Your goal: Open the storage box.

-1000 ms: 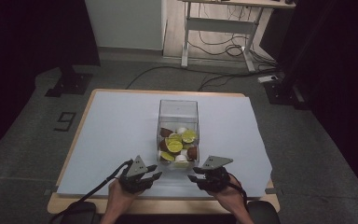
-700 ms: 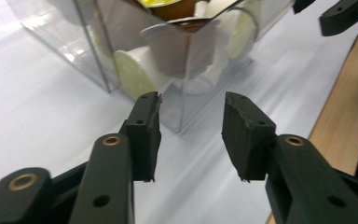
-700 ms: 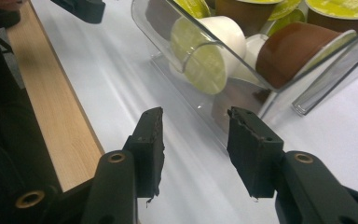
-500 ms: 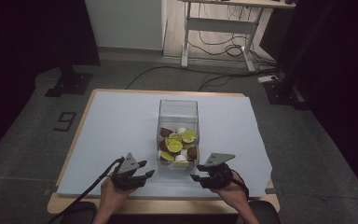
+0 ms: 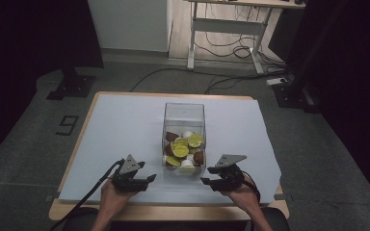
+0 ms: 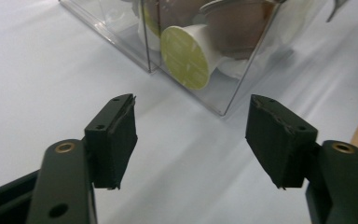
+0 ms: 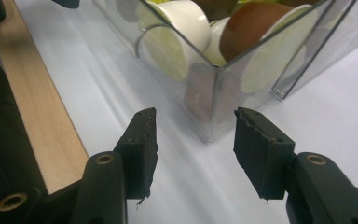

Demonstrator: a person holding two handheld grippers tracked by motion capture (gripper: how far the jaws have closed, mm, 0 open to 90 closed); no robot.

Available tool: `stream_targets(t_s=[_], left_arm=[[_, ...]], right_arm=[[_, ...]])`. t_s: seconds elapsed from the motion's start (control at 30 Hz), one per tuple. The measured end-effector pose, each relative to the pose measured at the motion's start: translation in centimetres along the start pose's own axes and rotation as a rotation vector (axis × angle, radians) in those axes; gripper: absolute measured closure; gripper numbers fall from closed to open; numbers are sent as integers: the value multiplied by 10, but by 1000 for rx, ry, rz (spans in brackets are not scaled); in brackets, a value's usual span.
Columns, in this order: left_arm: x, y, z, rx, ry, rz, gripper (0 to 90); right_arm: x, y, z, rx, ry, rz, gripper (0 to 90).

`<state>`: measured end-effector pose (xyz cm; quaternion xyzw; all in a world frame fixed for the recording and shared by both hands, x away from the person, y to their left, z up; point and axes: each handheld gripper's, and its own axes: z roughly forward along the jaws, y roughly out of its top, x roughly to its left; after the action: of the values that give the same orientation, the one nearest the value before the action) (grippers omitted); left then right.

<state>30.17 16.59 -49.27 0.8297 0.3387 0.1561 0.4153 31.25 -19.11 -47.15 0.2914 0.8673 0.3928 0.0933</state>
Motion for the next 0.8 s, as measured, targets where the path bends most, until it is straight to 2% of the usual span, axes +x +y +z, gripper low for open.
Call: stream_targets(t_s=[0.53, 0.6, 0.7, 0.8], left_arm=[[13, -7, 6, 18, 32, -24, 230], [16, -7, 7, 22, 44, -26, 216], [17, -8, 9, 27, 50, -24, 205], [19, -8, 11, 37, 55, -25, 191]], right_arm=[[-26, -1, 3, -15, -18, 0, 447], [-30, -2, 3, -2, -36, -22, 432], [-35, -3, 2, -3, -29, -15, 429], [-38, -6, 2, 10, -49, -23, 418]])
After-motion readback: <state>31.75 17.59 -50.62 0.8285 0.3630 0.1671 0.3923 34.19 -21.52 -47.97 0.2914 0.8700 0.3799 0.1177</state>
